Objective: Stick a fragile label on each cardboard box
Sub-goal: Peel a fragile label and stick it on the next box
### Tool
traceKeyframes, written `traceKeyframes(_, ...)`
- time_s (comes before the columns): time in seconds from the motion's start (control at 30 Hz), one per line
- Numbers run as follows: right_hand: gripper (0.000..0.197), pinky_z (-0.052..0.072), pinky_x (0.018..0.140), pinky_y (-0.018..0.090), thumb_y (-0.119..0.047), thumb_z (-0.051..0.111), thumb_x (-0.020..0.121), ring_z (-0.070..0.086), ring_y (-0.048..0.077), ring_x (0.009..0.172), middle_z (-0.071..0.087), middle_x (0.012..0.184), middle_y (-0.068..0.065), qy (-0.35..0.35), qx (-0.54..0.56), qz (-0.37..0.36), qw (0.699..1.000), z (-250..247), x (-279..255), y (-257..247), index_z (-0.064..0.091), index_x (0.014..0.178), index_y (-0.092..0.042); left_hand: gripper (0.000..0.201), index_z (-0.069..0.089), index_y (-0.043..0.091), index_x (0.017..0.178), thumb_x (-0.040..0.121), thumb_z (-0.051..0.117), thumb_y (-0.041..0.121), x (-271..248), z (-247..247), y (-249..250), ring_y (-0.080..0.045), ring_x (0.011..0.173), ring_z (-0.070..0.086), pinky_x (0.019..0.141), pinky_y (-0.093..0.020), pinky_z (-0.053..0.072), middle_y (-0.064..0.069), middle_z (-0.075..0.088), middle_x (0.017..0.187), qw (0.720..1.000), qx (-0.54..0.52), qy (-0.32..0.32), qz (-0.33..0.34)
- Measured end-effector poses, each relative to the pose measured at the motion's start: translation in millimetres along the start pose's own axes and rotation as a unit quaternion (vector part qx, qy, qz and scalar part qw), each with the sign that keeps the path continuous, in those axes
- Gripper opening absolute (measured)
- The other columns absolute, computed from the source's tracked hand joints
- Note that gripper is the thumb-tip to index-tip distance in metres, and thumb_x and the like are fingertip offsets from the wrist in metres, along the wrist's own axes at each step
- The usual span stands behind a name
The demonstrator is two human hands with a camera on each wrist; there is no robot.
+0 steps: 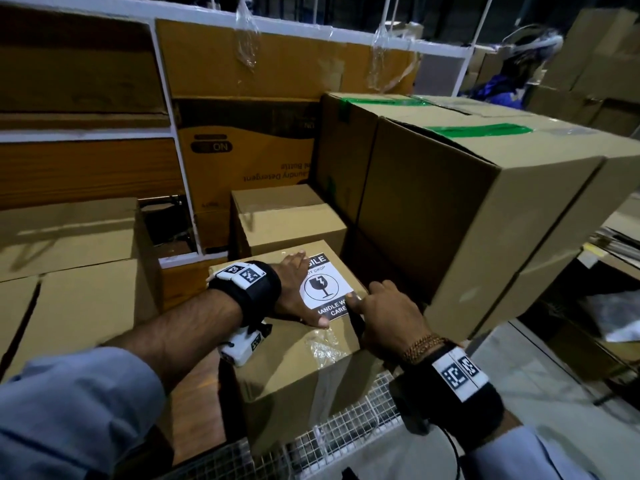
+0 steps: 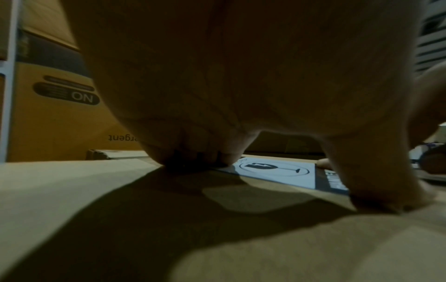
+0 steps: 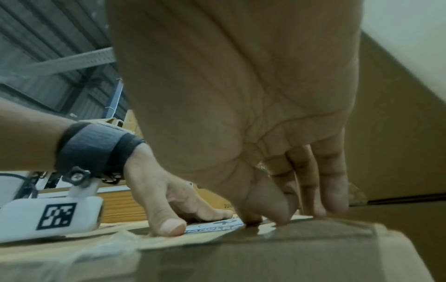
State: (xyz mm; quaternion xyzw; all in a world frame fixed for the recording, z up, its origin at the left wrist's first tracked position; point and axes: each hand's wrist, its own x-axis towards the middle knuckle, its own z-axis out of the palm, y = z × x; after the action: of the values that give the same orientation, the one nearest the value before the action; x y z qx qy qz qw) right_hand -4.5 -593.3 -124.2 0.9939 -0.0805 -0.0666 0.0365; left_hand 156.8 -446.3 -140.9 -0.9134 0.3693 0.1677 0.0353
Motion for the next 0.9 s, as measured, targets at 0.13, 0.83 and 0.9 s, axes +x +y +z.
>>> traceKeyframes(0.13, 0.055, 0.049, 0.098, 0.036, -0.042, 0.065, 0.098, 0.042, 0.02, 0.12, 0.046, 0.127, 0.005, 0.012, 0.043, 0.002, 0.999, 2, -7, 0, 0.048, 0.149, -0.03, 0.155, -0.016, 0.012, 0.161, 0.058, 0.062, 0.096, 3, 2, -2, -0.027, 0.158, -0.011, 0.127, -0.043, 0.002, -0.01, -0.018, 0.17, 1.0, 0.001, -0.005, -0.001)
traceKeyframes(0.83, 0.036, 0.051, 0.1, 0.044, -0.025, 0.058, 0.101, 0.048, 0.029, 0.123, 0.048, 0.137, 0.008, -0.01, 0.016, -0.055, 0.998, -13, 59, 1, 0.066, 0.133, -0.01, 0.158, -0.013, 0.015, 0.162, 0.051, 0.058, 0.101, 13, 9, -7, -0.028, 0.158, -0.01, 0.127, -0.042, 0.001, -0.012, -0.015, 0.171, 1.0, -0.004, 0.006, 0.008)
traceKeyframes(0.9, 0.036, 0.051, 0.102, 0.046, -0.02, 0.06, 0.1, 0.048, 0.031, 0.126, 0.048, 0.139, 0.01, -0.016, -0.001, -0.065, 0.998, -16, 75, 0, 0.065, 0.134, -0.008, 0.155, -0.013, 0.016, 0.163, 0.053, 0.061, 0.099, 11, 8, -6, -0.027, 0.158, -0.009, 0.126, -0.041, 0.001, -0.011, -0.014, 0.171, 1.0, -0.009, 0.009, 0.007)
